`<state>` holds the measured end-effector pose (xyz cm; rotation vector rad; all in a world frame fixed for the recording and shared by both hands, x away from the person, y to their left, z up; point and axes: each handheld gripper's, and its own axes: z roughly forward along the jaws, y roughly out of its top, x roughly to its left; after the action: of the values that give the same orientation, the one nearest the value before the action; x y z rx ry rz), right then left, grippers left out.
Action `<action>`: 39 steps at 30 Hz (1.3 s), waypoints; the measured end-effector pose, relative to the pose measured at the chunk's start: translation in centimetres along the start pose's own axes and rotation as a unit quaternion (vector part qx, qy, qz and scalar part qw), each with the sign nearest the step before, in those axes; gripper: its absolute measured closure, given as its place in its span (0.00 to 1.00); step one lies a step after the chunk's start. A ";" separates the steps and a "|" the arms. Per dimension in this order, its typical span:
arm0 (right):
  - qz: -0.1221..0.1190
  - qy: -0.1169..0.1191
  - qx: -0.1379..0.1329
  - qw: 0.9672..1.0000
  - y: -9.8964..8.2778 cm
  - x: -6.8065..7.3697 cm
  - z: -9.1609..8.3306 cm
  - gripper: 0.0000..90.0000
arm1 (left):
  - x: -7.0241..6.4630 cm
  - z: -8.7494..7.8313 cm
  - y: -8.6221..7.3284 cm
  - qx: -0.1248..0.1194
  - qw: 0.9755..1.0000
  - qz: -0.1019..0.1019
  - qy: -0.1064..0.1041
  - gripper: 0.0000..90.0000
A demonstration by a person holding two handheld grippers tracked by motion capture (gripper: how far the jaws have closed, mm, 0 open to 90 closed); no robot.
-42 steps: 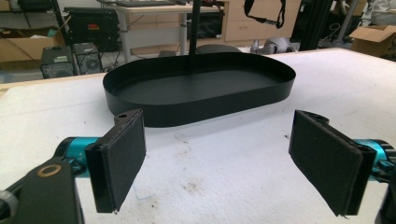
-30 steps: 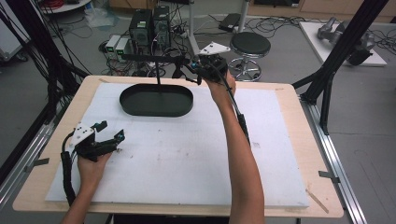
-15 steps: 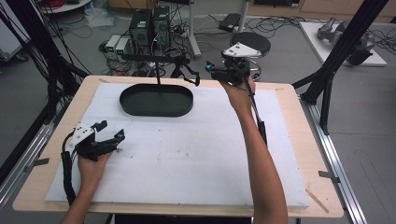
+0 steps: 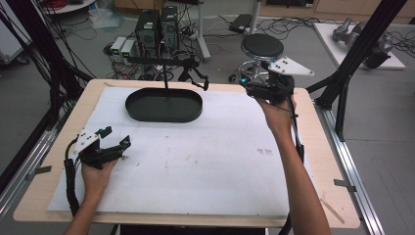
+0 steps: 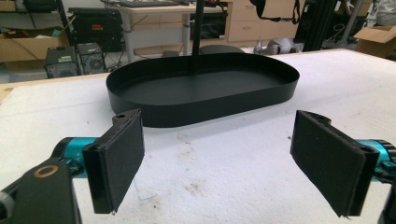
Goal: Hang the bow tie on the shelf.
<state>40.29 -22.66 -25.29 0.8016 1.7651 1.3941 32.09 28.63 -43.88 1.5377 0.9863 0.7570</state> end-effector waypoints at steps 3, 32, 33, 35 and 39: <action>-0.002 -0.006 -0.015 1.000 -0.4 0.0 -1.7 0.21 | -0.1 0.0 0.0 0.002 1.000 0.003 0.001 0.20; 0.079 -0.010 -0.037 0.996 -13.4 4.1 -12.1 0.13 | -0.5 -0.1 -0.4 -0.008 1.000 0.004 0.024 0.19; 0.078 -0.009 -0.033 0.996 -13.9 4.4 -12.1 0.13 | -0.5 -0.1 -0.4 -0.008 1.000 0.004 0.023 0.19; 0.085 -0.003 -0.025 0.996 -14.8 4.7 -12.0 0.13 | -0.5 -0.1 -0.4 -0.006 1.000 0.007 0.023 0.19; 0.098 -0.001 -0.013 0.995 -16.1 5.0 -11.7 0.13 | -0.5 -0.1 -0.4 -0.006 1.000 0.009 0.021 0.19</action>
<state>27.22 -28.01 -40.18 0.9838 1.6999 1.5377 31.68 28.22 -44.26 1.5271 0.9996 0.8097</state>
